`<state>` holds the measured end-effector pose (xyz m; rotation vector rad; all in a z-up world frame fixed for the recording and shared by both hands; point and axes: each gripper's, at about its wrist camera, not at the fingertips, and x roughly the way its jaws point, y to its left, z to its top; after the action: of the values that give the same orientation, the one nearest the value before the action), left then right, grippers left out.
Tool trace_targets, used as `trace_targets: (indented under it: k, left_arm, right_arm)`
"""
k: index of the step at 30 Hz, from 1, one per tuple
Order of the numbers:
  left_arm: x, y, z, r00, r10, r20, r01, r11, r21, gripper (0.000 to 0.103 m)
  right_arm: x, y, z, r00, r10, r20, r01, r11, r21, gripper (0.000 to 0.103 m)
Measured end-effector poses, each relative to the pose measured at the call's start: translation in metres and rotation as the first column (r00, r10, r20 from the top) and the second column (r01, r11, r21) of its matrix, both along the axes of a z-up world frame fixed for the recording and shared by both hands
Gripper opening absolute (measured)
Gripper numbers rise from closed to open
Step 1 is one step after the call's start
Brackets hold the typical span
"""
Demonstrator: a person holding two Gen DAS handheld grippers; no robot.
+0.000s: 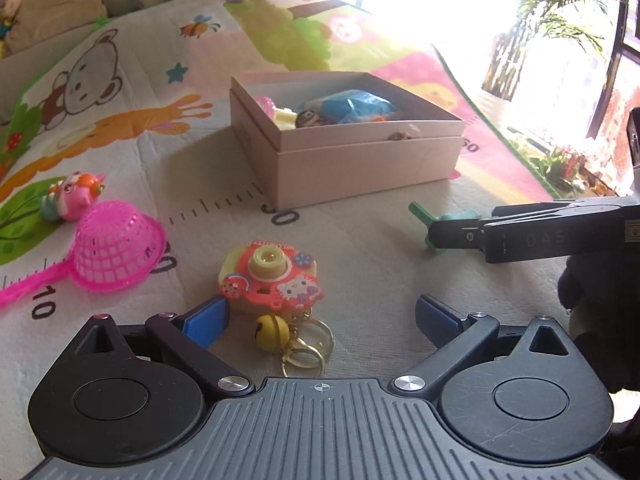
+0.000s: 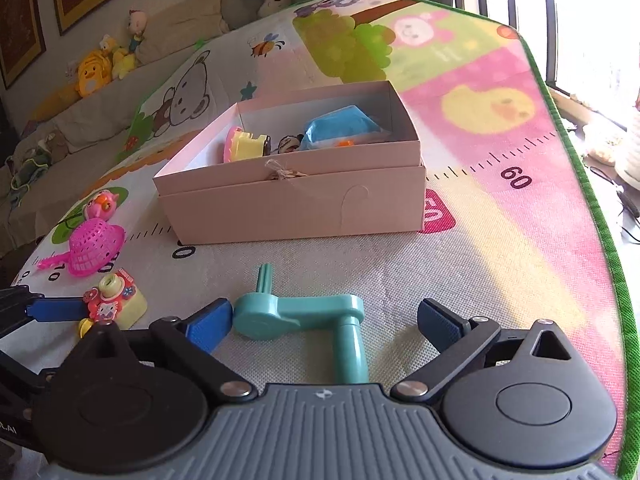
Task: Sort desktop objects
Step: 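Grasp the pink bell keychain with the left tool while the right tool holds the teal crank, then carry the crank and bell keychain over the pink box and release both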
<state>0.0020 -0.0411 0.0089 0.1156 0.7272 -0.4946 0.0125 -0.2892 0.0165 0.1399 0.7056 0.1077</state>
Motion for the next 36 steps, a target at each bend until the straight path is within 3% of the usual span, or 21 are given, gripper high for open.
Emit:
trace_targets:
  k: [1,2,8,18,28,31,36]
  left_arm:
    - [0.003,-0.002,-0.002,0.999,0.03,0.012,-0.031,0.999,0.028,0.099]
    - [0.005,-0.003,-0.003,0.999,0.05,0.015,-0.051,0.998,0.042,0.089]
    - [0.018,-0.002,-0.002,0.994,0.102,0.026,-0.104,0.993,0.047,0.07]
    - [-0.018,-0.017,-0.001,0.993,-0.118,-0.005,0.118,0.993,0.005,0.076]
    - [-0.006,-0.036,-0.003,0.999,-0.028,0.027,0.026,0.997,0.073,0.074]
    - [-0.009,-0.038,-0.002,0.999,-0.035,0.037,0.032,0.996,0.082,0.067]
    - [-0.01,-0.029,-0.002,0.998,0.002,0.062,-0.009,0.995,0.104,0.066]
  right_arm:
    - [0.0,0.0,0.0,1.0,-0.003,0.0,0.003,1.0,0.001,0.1]
    - [0.0,0.0,0.0,1.0,-0.006,0.001,0.006,1.0,0.001,0.1]
    - [0.0,0.0,-0.001,1.0,-0.008,0.002,0.008,1.0,0.003,0.1]
    - [0.0,-0.001,-0.001,1.0,-0.01,0.001,0.01,1.0,0.0,0.101]
    - [-0.001,-0.004,-0.001,1.0,-0.023,0.005,0.023,1.0,0.018,0.103]
    - [-0.001,-0.003,0.0,1.0,-0.023,0.005,0.023,1.0,0.016,0.103]
    - [-0.001,0.004,0.0,1.0,-0.009,-0.008,0.009,1.0,-0.028,0.103]
